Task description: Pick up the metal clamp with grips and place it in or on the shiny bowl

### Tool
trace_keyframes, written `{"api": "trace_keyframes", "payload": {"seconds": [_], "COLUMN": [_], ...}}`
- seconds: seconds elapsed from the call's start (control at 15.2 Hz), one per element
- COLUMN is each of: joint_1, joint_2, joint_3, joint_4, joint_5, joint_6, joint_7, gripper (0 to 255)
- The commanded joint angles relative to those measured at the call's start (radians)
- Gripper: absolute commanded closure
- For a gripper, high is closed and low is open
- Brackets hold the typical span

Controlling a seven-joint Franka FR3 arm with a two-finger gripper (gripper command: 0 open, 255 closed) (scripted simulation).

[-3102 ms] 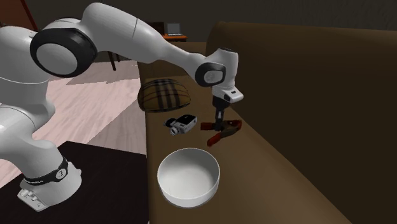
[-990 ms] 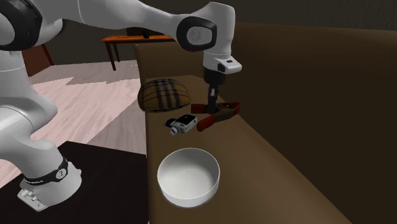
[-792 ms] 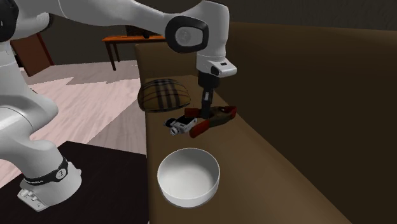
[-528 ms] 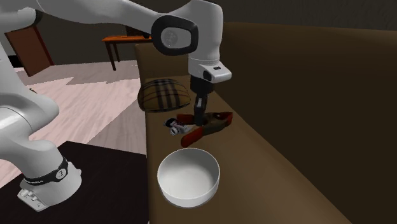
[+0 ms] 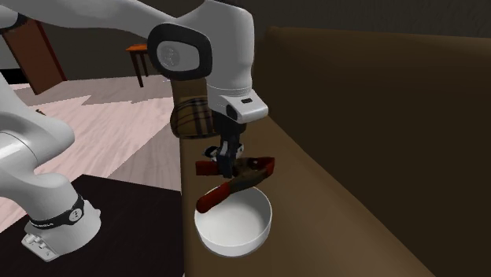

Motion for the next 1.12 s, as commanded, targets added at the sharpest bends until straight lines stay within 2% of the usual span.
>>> {"api": "trace_keyframes", "payload": {"seconds": [0.0,0.66,1.06], "joint_1": [-0.002,0.0,0.0], "joint_2": [-0.003,0.048,0.048], "joint_3": [-0.002,0.0,0.0], "joint_4": [-0.028,-0.111,-0.111], "joint_5": [0.001,-0.007,-0.007], "joint_6": [0.026,0.159,0.159], "joint_7": [-0.006,-0.002,-0.002], "gripper": [255,255,255]}}
